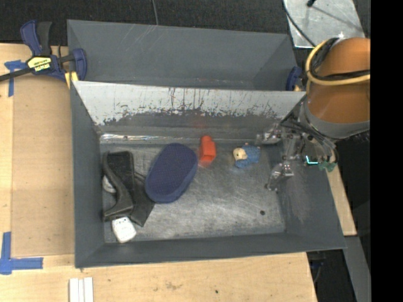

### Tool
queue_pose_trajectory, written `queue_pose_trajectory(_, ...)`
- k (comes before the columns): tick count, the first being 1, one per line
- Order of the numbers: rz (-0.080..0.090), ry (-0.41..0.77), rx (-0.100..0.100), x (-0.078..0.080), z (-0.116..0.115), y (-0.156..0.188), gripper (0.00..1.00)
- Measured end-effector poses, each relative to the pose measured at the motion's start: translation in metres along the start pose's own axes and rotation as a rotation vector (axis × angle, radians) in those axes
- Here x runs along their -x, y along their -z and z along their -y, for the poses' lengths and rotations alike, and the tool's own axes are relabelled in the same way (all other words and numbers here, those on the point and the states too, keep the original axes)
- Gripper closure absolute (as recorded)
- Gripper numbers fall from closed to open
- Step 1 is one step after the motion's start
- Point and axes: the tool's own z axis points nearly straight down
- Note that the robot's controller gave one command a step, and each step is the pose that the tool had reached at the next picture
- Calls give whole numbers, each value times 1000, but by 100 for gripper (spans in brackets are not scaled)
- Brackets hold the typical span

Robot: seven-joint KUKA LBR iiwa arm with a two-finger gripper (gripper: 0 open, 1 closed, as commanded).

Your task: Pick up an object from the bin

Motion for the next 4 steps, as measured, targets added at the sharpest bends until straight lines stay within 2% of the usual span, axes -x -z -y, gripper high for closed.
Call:
queue_pose_trajectory(1, 6, 330, -1, 75, -4, -112, 0)
queue_pose_trajectory(2, 9, 329, -2, 76, -4, -109, 100)
queue_pose_trajectory(3, 13, 212, 0, 35, -41, -26, 100)
queue_pose_trajectory(4, 3, 105, 0, 45, -29, -58, 100)
